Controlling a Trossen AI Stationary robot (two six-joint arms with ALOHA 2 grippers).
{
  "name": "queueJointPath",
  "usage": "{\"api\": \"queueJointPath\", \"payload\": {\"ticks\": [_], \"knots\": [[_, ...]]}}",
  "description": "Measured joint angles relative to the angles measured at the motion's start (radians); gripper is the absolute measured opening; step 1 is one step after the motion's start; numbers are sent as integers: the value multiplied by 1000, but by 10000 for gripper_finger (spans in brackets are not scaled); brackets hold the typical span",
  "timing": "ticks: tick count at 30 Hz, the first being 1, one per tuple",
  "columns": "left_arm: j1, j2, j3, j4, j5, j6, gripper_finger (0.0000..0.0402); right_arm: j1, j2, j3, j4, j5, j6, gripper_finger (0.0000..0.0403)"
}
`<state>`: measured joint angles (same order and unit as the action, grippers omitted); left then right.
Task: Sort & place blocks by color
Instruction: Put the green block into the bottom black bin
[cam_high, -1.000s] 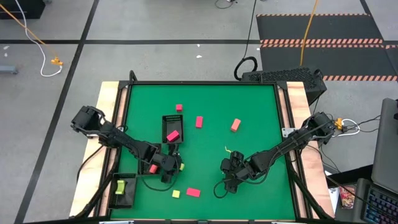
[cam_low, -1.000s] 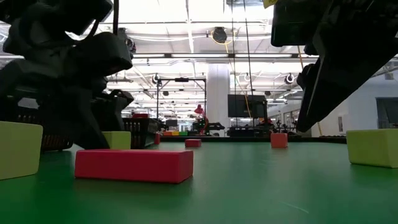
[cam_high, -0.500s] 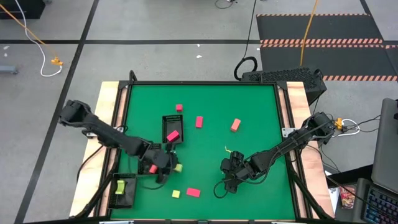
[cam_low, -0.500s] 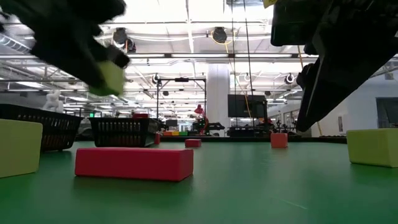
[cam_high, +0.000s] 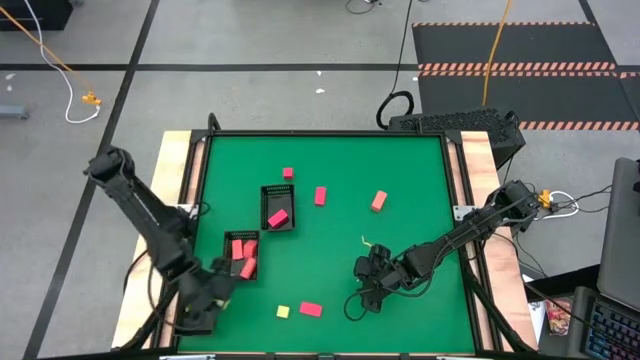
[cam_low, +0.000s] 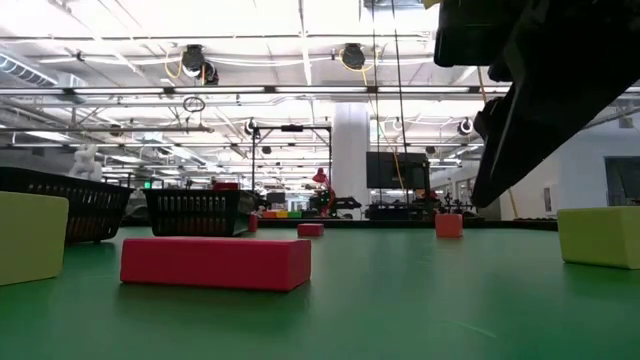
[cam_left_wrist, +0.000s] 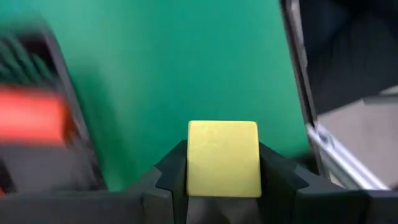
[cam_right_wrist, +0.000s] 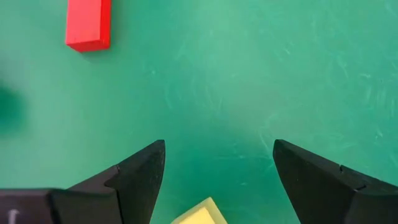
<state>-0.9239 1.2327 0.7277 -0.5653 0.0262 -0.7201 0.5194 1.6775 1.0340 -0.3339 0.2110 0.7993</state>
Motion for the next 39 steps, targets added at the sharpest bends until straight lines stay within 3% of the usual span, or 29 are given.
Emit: {"api": "queueJointPath", "payload": {"ticks": [5, 11, 19, 24, 28, 32, 35, 39], "knots": [[-137, 2, 0, -119, -18, -183, 130, 0, 0, 0, 22, 0, 0, 290], [-191, 3, 0, -141, -80, -289, 134, 0, 0, 0, 32, -1, 0, 290], [-185, 3, 0, -142, -90, -349, 319, 0, 0, 0, 70, -3, -4, 290], [-139, -10, 0, -150, -61, -354, 367, 0, 0, 0, 114, -6, -36, 290], [-81, -49, 6, -144, -62, -309, 366, 0, 0, 0, 105, -6, -55, 290], [-15, -56, 57, -115, -152, -152, 345, 0, 0, 0, 52, -30, -60, 290], [31, -37, 72, 31, -240, 26, 324, 0, 0, 0, 44, -31, -60, 290], [93, 32, 74, 273, -264, 237, 295, 0, 0, 0, 44, -30, -60, 290]]}}
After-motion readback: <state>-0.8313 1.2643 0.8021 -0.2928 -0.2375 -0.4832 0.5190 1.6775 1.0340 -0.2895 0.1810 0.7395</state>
